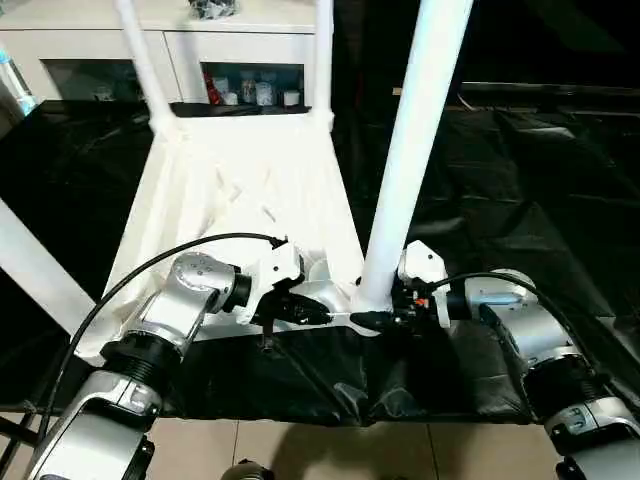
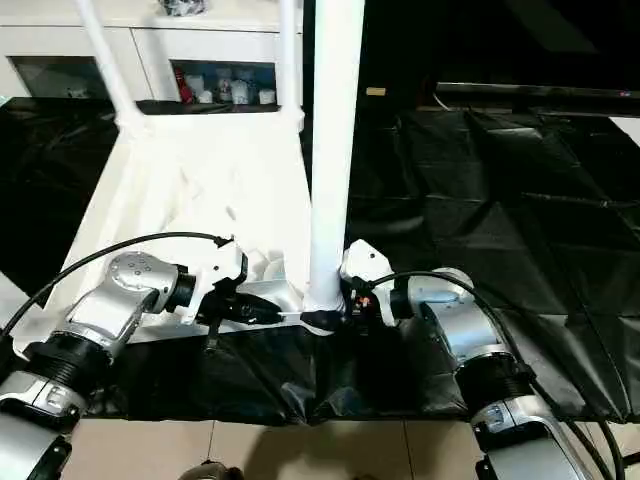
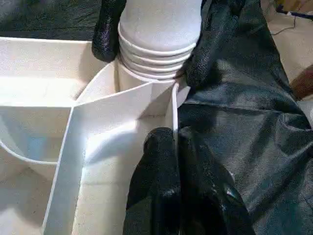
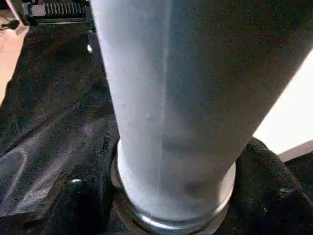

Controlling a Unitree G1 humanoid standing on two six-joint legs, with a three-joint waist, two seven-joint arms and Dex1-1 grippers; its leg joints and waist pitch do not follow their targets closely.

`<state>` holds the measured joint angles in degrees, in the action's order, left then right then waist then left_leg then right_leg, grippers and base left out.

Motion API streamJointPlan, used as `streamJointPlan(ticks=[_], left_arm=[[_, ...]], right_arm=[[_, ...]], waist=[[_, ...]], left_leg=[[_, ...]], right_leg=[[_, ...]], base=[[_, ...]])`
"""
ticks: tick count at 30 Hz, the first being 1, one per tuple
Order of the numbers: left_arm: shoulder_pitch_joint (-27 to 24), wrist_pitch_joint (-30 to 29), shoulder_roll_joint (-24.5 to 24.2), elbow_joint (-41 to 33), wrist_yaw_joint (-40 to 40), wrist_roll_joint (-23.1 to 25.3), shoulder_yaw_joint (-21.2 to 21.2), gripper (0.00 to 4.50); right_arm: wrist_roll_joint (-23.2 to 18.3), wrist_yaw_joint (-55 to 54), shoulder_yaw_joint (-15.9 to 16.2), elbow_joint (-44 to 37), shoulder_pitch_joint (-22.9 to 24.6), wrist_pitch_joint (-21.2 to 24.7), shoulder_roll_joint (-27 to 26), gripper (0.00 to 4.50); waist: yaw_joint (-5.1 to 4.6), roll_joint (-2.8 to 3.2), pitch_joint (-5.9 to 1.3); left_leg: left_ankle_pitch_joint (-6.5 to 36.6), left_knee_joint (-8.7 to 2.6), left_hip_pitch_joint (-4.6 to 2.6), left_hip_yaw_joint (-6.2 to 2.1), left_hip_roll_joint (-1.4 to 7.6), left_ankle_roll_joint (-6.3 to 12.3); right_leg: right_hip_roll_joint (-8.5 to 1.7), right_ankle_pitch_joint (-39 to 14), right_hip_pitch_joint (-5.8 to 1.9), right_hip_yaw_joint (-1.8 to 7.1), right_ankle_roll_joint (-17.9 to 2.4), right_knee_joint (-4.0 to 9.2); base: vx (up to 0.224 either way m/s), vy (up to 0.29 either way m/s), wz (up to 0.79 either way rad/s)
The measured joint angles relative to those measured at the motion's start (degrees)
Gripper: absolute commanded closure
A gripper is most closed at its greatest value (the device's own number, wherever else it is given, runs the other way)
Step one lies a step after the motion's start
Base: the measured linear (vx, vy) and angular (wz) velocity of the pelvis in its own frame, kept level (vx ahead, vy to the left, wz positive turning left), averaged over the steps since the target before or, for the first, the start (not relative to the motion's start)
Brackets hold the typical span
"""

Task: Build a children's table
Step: Rotate leg to tighten

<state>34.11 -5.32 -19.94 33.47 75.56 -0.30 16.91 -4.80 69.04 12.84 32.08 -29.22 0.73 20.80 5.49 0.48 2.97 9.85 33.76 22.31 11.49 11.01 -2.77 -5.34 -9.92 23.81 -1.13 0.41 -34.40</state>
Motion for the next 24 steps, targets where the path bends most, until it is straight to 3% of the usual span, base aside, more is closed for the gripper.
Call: streamJointPlan(ticks=[8, 12, 16, 22, 23, 24], left_arm=[[0.0, -1.4, 0.6, 0.1, -1.2, -0.6, -0.3, 4.5], [0.7, -3.4, 2.9, 1.8, -9.3, 1.4, -2.5, 4.5], [3.0, -5.4, 6.8, 4.4, -18.6, 3.4, -3.0, 4.5], [4.2, -6.0, 9.4, 5.8, -24.7, 5.1, -3.1, 4.5], [4.2, -6.0, 9.4, 5.8, -24.7, 5.2, -3.1, 4.5], [4.2, -6.0, 9.5, 5.8, -24.6, 5.2, -3.1, 4.5]], right_arm=[[-0.6, -1.8, -1.4, -0.9, 1.7, 1.7, -1.9, 1.78], [0.9, -15.2, -4.5, 3.7, 0.3, 1.6, -7.3, 1.78], [2.3, -30.7, -7.0, 8.6, -2.7, 2.7, -12.0, 1.79], [3.3, -38.7, -9.5, 11.5, -4.3, 2.6, -15.2, 1.79], [3.3, -38.7, -9.5, 11.6, -4.3, 2.3, -15.2, 1.24], [3.1, -38.5, -9.8, 11.6, -4.3, 2.3, -15.2, 1.1]], waist=[[0.18, -0.05, -0.03], [-0.99, -0.17, -0.08], [-3.04, -0.27, -0.04], [-3.52, -0.29, -0.06], [-3.51, -0.29, -0.07], [-3.51, -0.29, -0.06]], left_leg=[[0.0, 0.0, -0.09, 0.0, 0.0, 0.0], [0.0, 0.0, -0.41, -0.01, -0.01, -0.03], [0.0, -0.04, -0.39, -0.21, -0.07, -0.04], [0.0, -0.01, -0.36, -0.24, -0.13, -0.04], [0.0, -0.01, -0.35, -0.24, -0.13, -0.03], [0.0, -0.02, -0.35, -0.24, -0.12, -0.03]], right_leg=[[0.0, 0.0, -0.08, 0.0, 0.0, -0.01], [0.01, 0.0, -0.21, 0.03, 0.0, -0.04], [0.02, -0.1, -0.15, -0.09, 0.1, 0.39], [0.01, -0.1, -0.16, -0.06, 0.1, 0.51], [0.01, -0.1, -0.16, -0.06, 0.1, 0.51], [0.01, -0.1, -0.15, -0.06, 0.1, 0.5]], base=[[0.0, 0.0, 0.0], [0.0, 0.0, 0.0], [-0.039, 0.005, -0.05], [0.0, 0.0, 0.0], [0.0, 0.0, 0.0], [0.0, 0.0, 0.0]])
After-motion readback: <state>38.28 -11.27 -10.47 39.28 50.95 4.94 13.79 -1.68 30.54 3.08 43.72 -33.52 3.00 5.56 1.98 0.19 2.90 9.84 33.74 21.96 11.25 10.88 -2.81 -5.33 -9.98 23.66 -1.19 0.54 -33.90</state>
